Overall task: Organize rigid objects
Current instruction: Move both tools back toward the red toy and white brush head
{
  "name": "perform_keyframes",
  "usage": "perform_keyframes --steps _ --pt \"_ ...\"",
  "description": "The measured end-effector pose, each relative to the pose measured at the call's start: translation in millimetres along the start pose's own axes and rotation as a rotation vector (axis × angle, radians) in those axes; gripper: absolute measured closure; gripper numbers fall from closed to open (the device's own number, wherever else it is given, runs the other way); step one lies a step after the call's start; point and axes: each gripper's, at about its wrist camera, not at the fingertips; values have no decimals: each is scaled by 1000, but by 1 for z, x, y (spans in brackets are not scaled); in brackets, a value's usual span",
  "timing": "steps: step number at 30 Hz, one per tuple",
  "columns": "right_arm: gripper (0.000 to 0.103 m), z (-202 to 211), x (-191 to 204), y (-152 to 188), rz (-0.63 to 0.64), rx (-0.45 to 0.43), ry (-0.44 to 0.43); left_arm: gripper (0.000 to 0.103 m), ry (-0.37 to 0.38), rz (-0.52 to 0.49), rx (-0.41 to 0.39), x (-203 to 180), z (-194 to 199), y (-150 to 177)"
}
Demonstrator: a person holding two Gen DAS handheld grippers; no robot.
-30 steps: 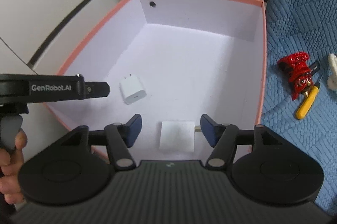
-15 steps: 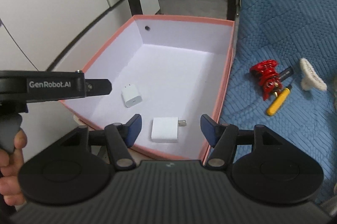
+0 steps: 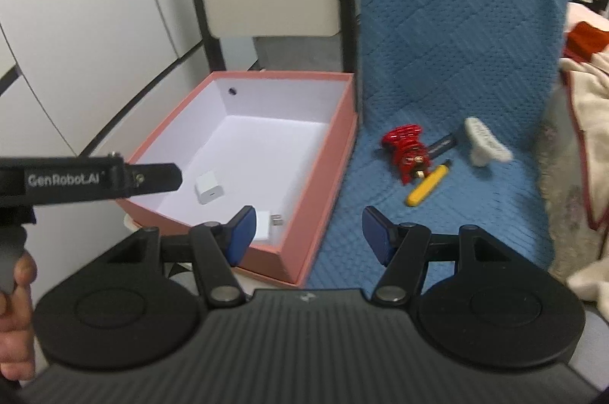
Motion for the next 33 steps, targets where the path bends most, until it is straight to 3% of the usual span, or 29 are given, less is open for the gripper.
perform_keyframes --steps 8,18,26,33 --pt "39 53 -33 21 -1 -82 58 49 34 -46 -25 -46 21 28" --pt "39 86 -75 61 -34 -97 103 49 60 -111 -20 -97 34 72" --pt "39 102 -103 98 -92 -100 148 49 81 -173 10 -123 29 107" --pt "39 95 -118 111 -114 -103 174 49 92 -192 23 -134 5 109"
Point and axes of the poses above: each gripper's, at about its wrist camera, not at the fingertips, and z roughly against the way its jaws point, x to its left, y to its underside, and after that the axes turned 3 degrees about -z, right-handed
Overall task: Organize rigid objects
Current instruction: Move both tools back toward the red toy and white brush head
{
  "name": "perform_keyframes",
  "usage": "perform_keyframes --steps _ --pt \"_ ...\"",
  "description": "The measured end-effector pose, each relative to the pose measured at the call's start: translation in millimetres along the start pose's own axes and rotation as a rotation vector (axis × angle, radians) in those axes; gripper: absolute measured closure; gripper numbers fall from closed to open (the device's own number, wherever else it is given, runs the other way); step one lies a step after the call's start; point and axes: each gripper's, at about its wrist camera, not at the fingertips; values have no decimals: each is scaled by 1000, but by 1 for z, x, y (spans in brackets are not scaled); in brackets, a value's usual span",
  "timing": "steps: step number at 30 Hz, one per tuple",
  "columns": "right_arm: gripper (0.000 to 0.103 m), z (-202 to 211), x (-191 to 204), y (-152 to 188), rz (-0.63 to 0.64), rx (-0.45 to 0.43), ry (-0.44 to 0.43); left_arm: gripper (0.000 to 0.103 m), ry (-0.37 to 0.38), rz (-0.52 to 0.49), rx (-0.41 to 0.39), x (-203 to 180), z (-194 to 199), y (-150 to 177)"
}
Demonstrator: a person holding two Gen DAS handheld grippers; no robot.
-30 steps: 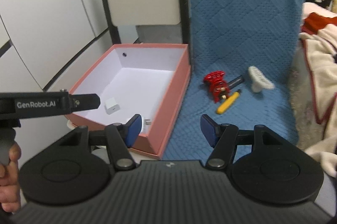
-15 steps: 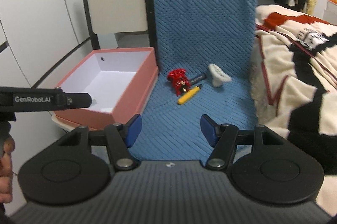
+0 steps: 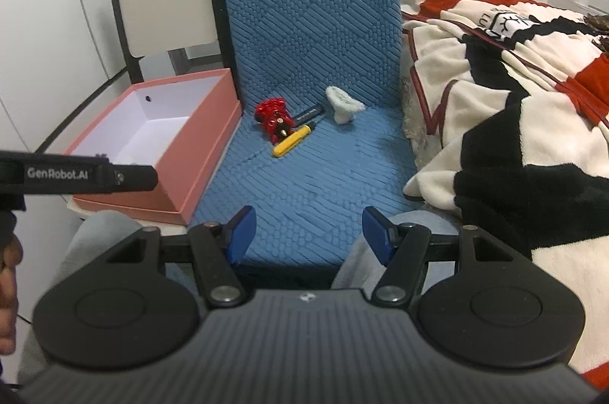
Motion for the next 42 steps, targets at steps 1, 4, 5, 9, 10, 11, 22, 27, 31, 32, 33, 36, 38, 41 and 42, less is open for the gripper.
perform_keyframes --steps 1,4,5,9,10,11,22,27,31,32,33,36,38,41,42 --pt "39 -4 -2 0 -5 1 1 49 6 2 4 0 -5 -1" --pt "39 -16 -8 -3 -15 1 7 49 14 -7 18 -2 -23 -7" --pt "39 -22 -10 -4 -21 0 9 49 17 -12 21 -3 -29 -10" --pt "39 -45 -17 -8 -28 -11 22 49 26 -27 26 -7 -58 -22" --pt "39 -51 -19 -9 -25 -17 28 49 28 -29 26 -8 -65 -25" --pt "39 -58 -20 -10 -20 -22 35 49 32 -32 23 -9 -73 -28" --pt "39 -125 -33 -17 -57 -9 49 49 37 -25 9 9 -166 -60" --pt "39 -159 -33 -25 -88 11 70 49 66 -23 7 14 -206 -70" --pt "39 -175 -37 -29 -117 26 58 47 73 -23 -10 15 -234 -77" --pt "39 -179 -38 -31 -127 23 53 47 75 -24 -11 15 -241 -78" --pt "39 -183 -39 -33 -134 18 50 46 76 -29 -12 15 -247 -80" --pt "39 -195 -39 -39 -141 14 53 40 70 -37 -21 19 -263 -83" --pt "39 -203 -39 -42 -144 7 54 36 62 -46 -28 23 -272 -85" --pt "39 -216 -41 -46 -152 -6 47 36 61 -30 -26 33 -289 -89" --pt "39 -222 -42 -48 -153 -9 48 36 65 -12 -26 36 -294 -91"
Point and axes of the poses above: each gripper's, at about its wrist camera, not at the fingertips, and z roughly against the way its jaws point, x to its left, y to its underside, and after that the axes turned 3 degrees about -z, right-handed
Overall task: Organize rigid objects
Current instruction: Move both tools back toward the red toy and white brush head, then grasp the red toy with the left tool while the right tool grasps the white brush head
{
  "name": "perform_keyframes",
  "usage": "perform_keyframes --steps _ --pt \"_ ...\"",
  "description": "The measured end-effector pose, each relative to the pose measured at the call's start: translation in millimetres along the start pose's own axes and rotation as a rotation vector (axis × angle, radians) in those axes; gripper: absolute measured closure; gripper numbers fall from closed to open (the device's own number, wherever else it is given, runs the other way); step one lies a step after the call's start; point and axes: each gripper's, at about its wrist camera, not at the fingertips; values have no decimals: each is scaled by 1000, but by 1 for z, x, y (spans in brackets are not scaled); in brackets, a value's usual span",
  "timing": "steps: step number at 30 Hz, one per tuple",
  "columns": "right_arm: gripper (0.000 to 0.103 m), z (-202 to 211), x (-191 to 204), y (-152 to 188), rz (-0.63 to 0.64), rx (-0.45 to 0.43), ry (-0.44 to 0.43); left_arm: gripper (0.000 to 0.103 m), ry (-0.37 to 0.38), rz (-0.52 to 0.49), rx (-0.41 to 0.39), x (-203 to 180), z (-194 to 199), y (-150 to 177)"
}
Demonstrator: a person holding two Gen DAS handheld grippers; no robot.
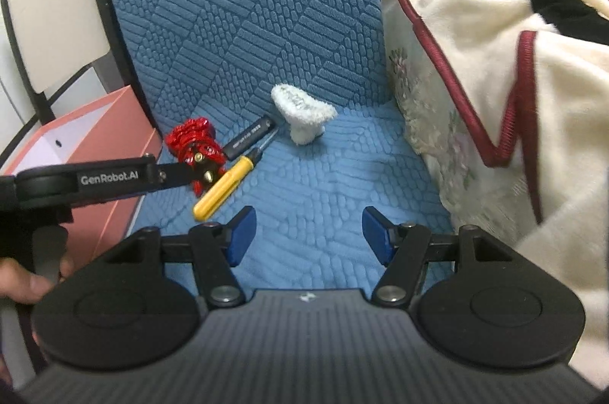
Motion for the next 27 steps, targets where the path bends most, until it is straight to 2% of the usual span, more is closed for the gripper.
perform_keyframes --steps 3,8,13,27 --pt "39 -14 -4 -5 -14 0 -1 36 23 28 -7 8 -7 -4" --pt "39 -35 -8 -11 -29 10 0 36 21 39 8 14 -21 -8" --pt "39 -56 -3 -15 1 18 2 36 -10 33 17 19 -41 -17" --pt "40 -129 -3 -49 -14 -4 5 36 -22 109 68 42 -93 -41"
Point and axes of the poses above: each gripper's, at about its wrist camera, not at the fingertips, and z roughly against the way its jaws point, x to its left, y to its underside, and after that the axes turned 3 degrees about -z, right-handed
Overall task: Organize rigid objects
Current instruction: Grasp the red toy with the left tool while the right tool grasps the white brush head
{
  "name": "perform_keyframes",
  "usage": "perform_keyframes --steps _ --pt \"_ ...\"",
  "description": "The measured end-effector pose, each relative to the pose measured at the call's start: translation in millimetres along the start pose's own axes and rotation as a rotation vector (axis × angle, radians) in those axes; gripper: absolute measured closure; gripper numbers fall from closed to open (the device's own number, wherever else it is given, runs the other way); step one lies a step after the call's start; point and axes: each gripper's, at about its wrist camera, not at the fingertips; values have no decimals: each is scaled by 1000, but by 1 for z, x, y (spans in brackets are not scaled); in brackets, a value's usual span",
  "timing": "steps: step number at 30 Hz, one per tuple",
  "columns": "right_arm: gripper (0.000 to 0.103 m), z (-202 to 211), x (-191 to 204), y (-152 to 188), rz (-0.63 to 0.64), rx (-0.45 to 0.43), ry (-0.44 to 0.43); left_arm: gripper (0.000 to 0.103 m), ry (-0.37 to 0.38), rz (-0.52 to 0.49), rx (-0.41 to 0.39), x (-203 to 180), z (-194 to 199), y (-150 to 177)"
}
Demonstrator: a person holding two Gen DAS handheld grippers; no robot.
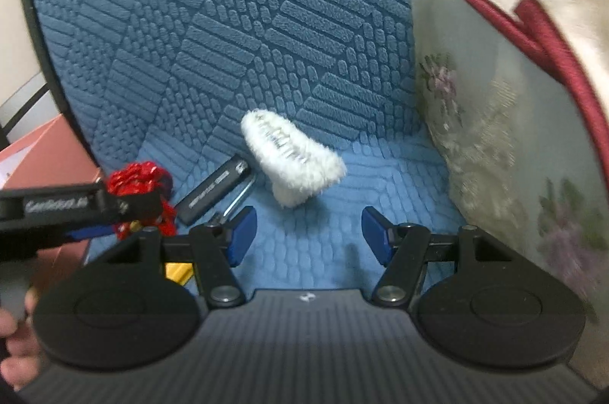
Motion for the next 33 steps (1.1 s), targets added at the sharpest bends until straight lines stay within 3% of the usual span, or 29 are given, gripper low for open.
perform_keyframes --steps 9,16,22,33 --pt "39 -45 -3 -14 3 34 -15 36 -18 23 39 -1 -12 3" --pt "40 -68 7 -19 77 29 -23 36 -37 8 43 -6 -17 3" --pt "58 -82 16 -20 119 23 -18 36 -45 7 40 -8 -18 3" --pt "62 -77 23 -25 73 51 10 37 -71 25 29 -9 -28 5"
Point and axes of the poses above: each gripper's, at about its wrist camera, not at the fingertips, and z roughly against the way its jaws point, x to its left, y to its underside, and after that the axes turned 3 degrees about -z, right-handed
